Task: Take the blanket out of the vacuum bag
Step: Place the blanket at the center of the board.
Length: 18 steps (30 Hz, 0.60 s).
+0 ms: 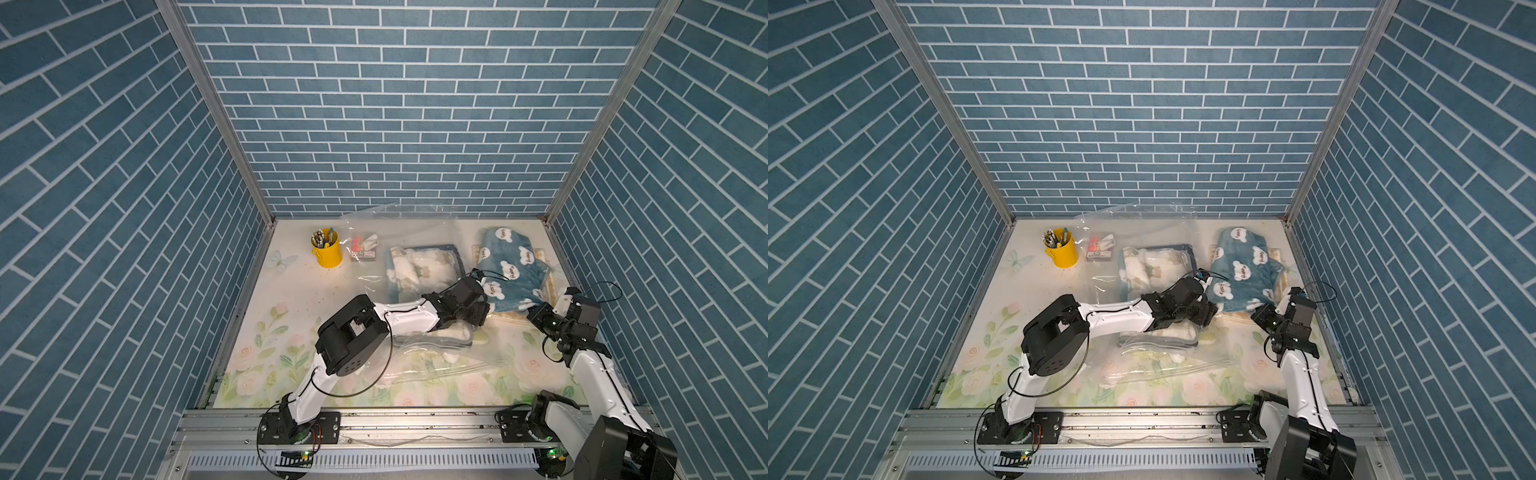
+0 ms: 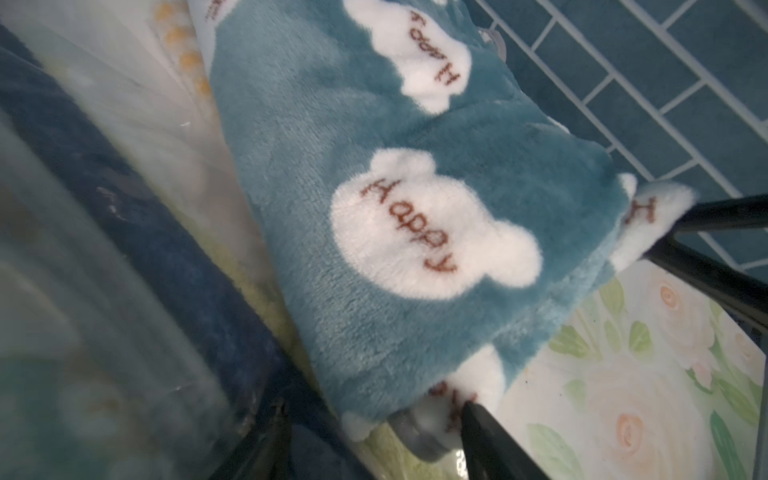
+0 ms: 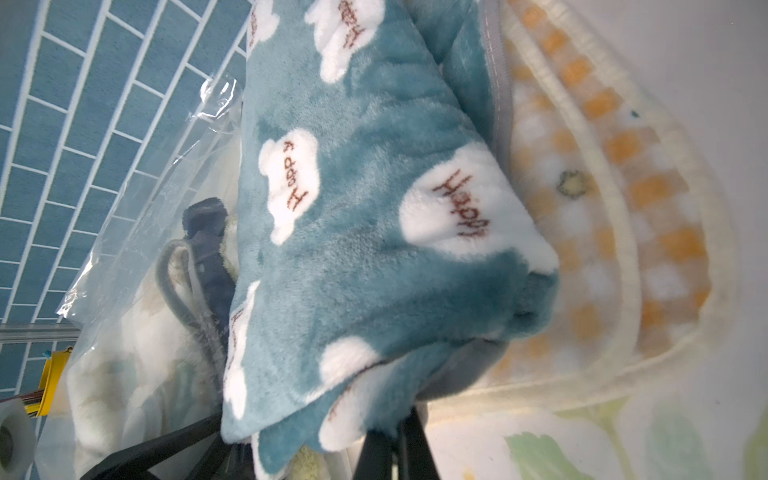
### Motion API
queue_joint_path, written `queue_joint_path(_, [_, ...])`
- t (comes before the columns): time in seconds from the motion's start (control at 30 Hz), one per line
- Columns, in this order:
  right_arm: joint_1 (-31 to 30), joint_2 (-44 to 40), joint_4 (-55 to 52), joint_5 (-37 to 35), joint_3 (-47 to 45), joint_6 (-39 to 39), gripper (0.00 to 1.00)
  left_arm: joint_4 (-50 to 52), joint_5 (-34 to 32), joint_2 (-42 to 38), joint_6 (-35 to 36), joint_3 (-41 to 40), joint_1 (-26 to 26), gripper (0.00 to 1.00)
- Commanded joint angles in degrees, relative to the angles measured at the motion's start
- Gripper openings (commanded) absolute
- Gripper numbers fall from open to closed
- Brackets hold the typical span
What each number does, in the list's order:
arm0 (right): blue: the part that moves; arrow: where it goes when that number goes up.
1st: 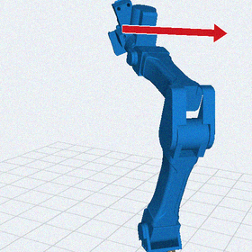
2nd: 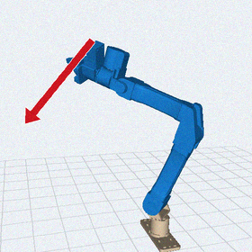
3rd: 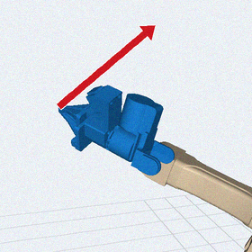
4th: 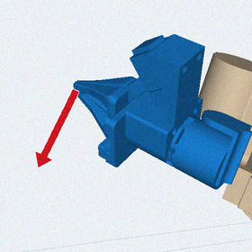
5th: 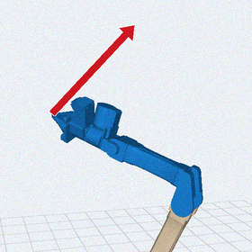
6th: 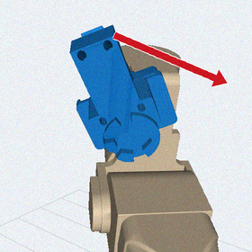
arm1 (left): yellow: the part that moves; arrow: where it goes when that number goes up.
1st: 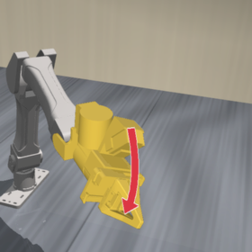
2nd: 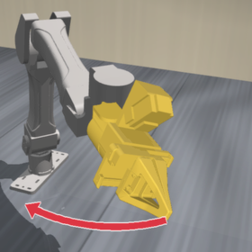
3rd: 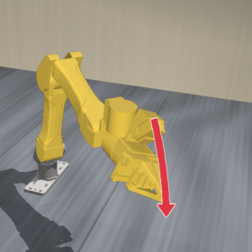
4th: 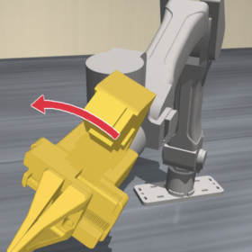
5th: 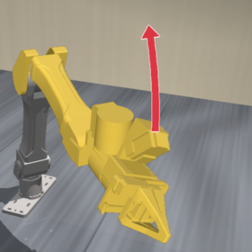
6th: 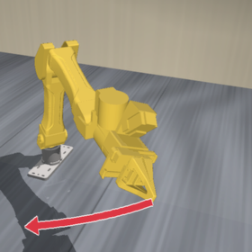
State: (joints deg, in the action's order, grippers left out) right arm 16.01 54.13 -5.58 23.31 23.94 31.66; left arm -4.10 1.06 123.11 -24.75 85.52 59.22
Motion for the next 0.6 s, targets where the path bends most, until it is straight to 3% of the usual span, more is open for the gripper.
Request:
queue_joint_path(0.0, [-0.19, 0.50, 0.67, 0.76, 0.37, -1.43, 0.00, -0.59, 2.12, -0.01, 0.71, -1.48, -0.34, 0.72])
queue_joint_path(0.13, [-0.19, 0.28, 0.50, 1.03, 0.20, -1.58, 0.00, -3.06, 4.04, 1.52, 1.62, -0.94, -0.42, 0.64])
queue_joint_path(0.33, [-0.19, 0.01, 0.22, 1.39, 0.14, -1.86, 0.00, -6.95, 9.86, 2.86, 2.43, 1.05, -0.33, 0.23])
queue_joint_path(0.4, [-0.23, 0.07, 0.22, 1.55, 0.31, -1.89, 0.00, -5.65, 10.12, 4.07, 3.37, 2.96, -0.25, 0.17])
queue_joint_path(0.5, [-0.19, 0.10, 0.21, 1.73, 0.39, -1.95, 0.00, -4.57, 9.13, 4.86, 3.93, 4.47, -0.32, 0.00])
queue_joint_path(0.57, [-0.19, 0.10, -0.01, 1.26, 0.53, -2.04, 0.00, -3.56, 8.17, 4.95, 4.25, 5.79, -0.21, 0.00])
